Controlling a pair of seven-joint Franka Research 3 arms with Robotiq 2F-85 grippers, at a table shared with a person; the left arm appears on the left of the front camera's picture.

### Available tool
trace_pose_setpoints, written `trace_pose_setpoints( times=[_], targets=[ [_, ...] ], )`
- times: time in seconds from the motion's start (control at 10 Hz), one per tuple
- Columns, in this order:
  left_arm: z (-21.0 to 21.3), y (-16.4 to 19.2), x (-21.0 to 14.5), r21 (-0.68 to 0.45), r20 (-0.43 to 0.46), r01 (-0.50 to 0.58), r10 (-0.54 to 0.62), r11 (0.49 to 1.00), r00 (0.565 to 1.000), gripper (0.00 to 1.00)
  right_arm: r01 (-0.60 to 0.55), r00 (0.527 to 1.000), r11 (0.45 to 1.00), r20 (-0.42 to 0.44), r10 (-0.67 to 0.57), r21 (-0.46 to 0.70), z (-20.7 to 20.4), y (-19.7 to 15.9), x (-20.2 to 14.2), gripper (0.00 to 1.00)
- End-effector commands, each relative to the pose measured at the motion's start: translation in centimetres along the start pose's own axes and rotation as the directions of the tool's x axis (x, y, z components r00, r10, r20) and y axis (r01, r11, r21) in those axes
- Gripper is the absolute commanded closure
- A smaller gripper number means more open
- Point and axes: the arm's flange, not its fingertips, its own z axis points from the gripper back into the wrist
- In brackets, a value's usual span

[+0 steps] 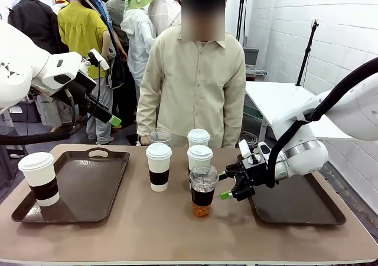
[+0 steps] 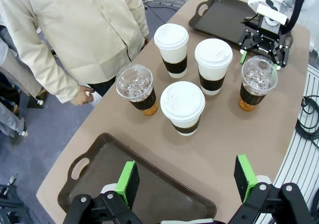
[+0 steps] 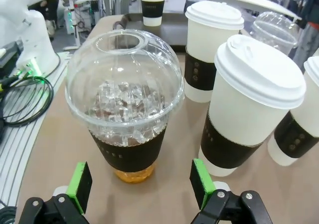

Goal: Distribute the coffee onto the tray.
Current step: Pick up one iced Americano and place it on the right Handle tray.

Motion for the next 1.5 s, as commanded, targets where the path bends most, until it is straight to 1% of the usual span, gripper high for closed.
trace_pose_setpoints(
  times=[0.0,0.2,0.5,0.9,1.0,1.1,1.4],
  targets=[
    [0.0,0.1,-0.1,-0.003,0.001,-0.003,0.003,1.000,1.000,0.00,-0.022,0.999,1.000,0.049,0.023,-0.015,-1.2,-0.9,-0.6,0.00],
    [0.0,0.1,-0.1,-0.003,0.001,-0.003,0.003,1.000,1.000,0.00,-0.024,0.999,0.999,0.049,0.025,-0.024,-1.5,-1.1,-0.9,0.00],
    [0.0,0.1,-0.1,-0.003,0.001,-0.003,0.003,1.000,1.000,0.00,-0.027,0.997,1.000,0.067,0.026,0.014,-2.5,-1.7,-0.8,0.00],
    [0.0,0.1,-0.1,-0.003,0.001,-0.003,0.003,1.000,1.000,0.00,-0.010,0.995,0.995,0.103,-0.001,0.101,-3.7,-1.9,-0.5,0.00],
    [0.0,0.1,-0.1,-0.003,0.001,-0.003,0.003,1.000,1.000,0.00,0.001,0.992,0.993,0.126,-0.016,0.120,-4.0,-2.2,-0.5,0.00],
    [0.0,0.1,-0.1,-0.003,0.001,-0.003,0.003,1.000,1.000,0.00,0.009,0.990,0.989,0.135,-0.029,0.147,-4.1,-2.8,0.4,0.00],
    [0.0,0.1,-0.1,-0.003,0.001,-0.003,0.003,1.000,1.000,0.00,0.030,0.984,0.983,0.165,-0.060,0.182,-5.2,-3.3,0.2,0.00]
  ],
)
